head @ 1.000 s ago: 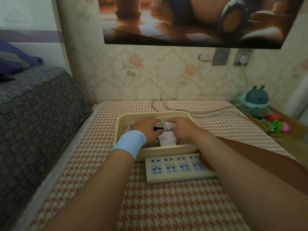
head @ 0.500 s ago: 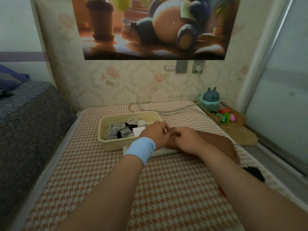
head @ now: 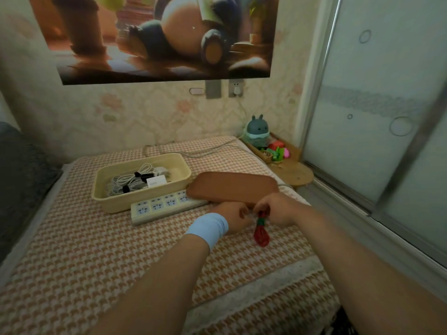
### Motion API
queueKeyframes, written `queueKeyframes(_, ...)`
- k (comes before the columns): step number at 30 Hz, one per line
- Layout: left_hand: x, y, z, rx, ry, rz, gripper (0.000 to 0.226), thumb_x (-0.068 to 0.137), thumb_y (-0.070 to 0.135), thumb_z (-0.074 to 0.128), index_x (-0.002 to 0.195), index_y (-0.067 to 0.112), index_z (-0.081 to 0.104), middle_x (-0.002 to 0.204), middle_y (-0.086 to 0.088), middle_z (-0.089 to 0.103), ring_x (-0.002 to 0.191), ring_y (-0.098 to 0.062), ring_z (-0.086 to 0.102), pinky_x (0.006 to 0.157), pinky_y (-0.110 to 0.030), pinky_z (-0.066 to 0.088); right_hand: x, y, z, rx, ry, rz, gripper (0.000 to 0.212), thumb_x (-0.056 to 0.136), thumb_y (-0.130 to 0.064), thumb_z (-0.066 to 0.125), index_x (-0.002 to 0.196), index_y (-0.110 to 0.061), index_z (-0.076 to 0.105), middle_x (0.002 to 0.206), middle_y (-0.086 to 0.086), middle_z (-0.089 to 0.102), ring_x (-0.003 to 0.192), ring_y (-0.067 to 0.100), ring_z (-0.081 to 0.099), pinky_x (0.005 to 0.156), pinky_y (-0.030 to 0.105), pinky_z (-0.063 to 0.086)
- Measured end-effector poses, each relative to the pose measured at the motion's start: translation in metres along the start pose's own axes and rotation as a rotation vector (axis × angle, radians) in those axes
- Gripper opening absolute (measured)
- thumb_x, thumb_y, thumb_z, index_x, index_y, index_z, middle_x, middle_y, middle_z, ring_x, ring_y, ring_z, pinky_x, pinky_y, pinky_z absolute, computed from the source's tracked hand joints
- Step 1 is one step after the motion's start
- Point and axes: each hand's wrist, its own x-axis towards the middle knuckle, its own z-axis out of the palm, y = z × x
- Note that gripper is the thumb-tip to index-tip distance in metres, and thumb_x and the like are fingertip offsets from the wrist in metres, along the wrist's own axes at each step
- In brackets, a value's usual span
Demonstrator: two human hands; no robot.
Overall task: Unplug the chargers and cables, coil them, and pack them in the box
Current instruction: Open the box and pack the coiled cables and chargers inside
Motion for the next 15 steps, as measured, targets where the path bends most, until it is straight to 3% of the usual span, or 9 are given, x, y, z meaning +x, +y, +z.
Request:
queueKeyframes(2, 0.001, 0.012, 0.01, 0.05, -0.052, -0.027, 0.056, 0.085, 0.067, 0.053, 0.112, 0.019, 0.064, 0.102, -0.004, 0.061, 0.085, -0.021, 0.057, 0.077, -0.035, 0.049, 0.002, 0.006, 0.004, -0.011, 0.013, -0.009, 0.047, 0.085, 0.003, 0.064, 0.122, -0.025, 0.073, 0.125, -0.003, 0.069, 0.112, 0.018, 0.063, 0.096, 0.037, 0.055)
queueKeyframes(4, 0.002, 0.024, 0.019, 0.059, -0.092, -0.023, 0.057, 0.081, 0.071, 0.057, 0.11, 0.021, 0.059, 0.096, -0.003, 0.059, 0.08, -0.02, 0.055, 0.071, -0.033, 0.047, 0.001, 0.006, 0.008, 0.008, -0.017, -0.015, 0.05, 0.084, 0.006, 0.066, 0.125, -0.024, 0.071, 0.127, -0.003, 0.067, 0.113, 0.019, 0.062, 0.096, 0.038, 0.055)
queueKeyframes(6, 0.005, 0.029, 0.024, 0.033, -0.139, -0.034, 0.059, 0.081, 0.062, 0.065, 0.124, 0.022, 0.055, 0.106, -0.004, 0.062, 0.087, -0.022, 0.059, 0.078, -0.035, 0.05, 0.004, 0.005, 0.013, 0.027, -0.046, -0.025, 0.045, 0.085, 0.001, 0.07, 0.122, -0.024, 0.073, 0.125, -0.003, 0.067, 0.11, 0.019, 0.062, 0.093, 0.04, 0.056)
queueKeyframes(7, 0.007, 0.027, 0.024, 0.039, -0.156, -0.056, 0.053, 0.082, 0.056, 0.066, 0.12, 0.021, 0.057, 0.105, -0.006, 0.063, 0.084, -0.022, 0.059, 0.076, -0.035, 0.051, 0.006, 0.005, 0.015, 0.051, -0.042, -0.024, 0.043, 0.085, -0.002, 0.073, 0.122, -0.024, 0.073, 0.124, -0.003, 0.068, 0.109, 0.019, 0.062, 0.092, 0.04, 0.056)
queueKeyframes(9, 0.011, 0.016, 0.019, 0.083, -0.171, -0.104, 0.026, 0.085, 0.043, 0.066, 0.087, 0.018, 0.062, 0.081, -0.007, 0.059, 0.065, -0.019, 0.05, 0.063, -0.031, 0.045, 0.009, 0.003, 0.018, 0.109, -0.016, -0.022, 0.046, 0.082, -0.005, 0.079, 0.124, -0.021, 0.072, 0.123, -0.004, 0.068, 0.109, 0.016, 0.063, 0.091, 0.036, 0.056)
queueKeyframes(10, 0.013, 0.009, 0.014, 0.109, -0.172, -0.132, 0.023, 0.087, 0.038, 0.065, 0.077, 0.017, 0.06, 0.074, -0.005, 0.055, 0.06, -0.018, 0.046, 0.06, -0.031, 0.042, 0.01, 0.001, 0.018, 0.164, -0.01, -0.026, 0.049, 0.081, -0.006, 0.081, 0.127, -0.02, 0.07, 0.123, -0.004, 0.068, 0.108, 0.014, 0.063, 0.091, 0.034, 0.057)
queueKeyframes(13, 0.01, -0.013, -0.004, 0.172, -0.145, -0.165, 0.018, 0.089, 0.028, 0.061, 0.076, 0.016, 0.062, 0.079, -0.006, 0.058, 0.068, -0.023, 0.051, 0.067, -0.035, 0.049, 0.009, -0.009, 0.017, 0.321, -0.029, -0.067, 0.05, 0.085, -0.001, 0.076, 0.131, -0.017, 0.067, 0.123, -0.002, 0.068, 0.107, 0.011, 0.065, 0.092, 0.031, 0.058)
queueKeyframes(15, 0.007, -0.03, -0.012, 0.176, -0.101, -0.17, 0.018, 0.09, 0.028, 0.058, 0.08, 0.015, 0.066, 0.086, -0.008, 0.063, 0.075, -0.024, 0.057, 0.074, -0.037, 0.053, 0.01, -0.009, 0.016, 0.204, 0.002, -0.105, 0.05, 0.086, 0.002, 0.073, 0.131, -0.02, 0.067, 0.13, -0.003, 0.065, 0.114, 0.011, 0.062, 0.095, 0.028, 0.054)
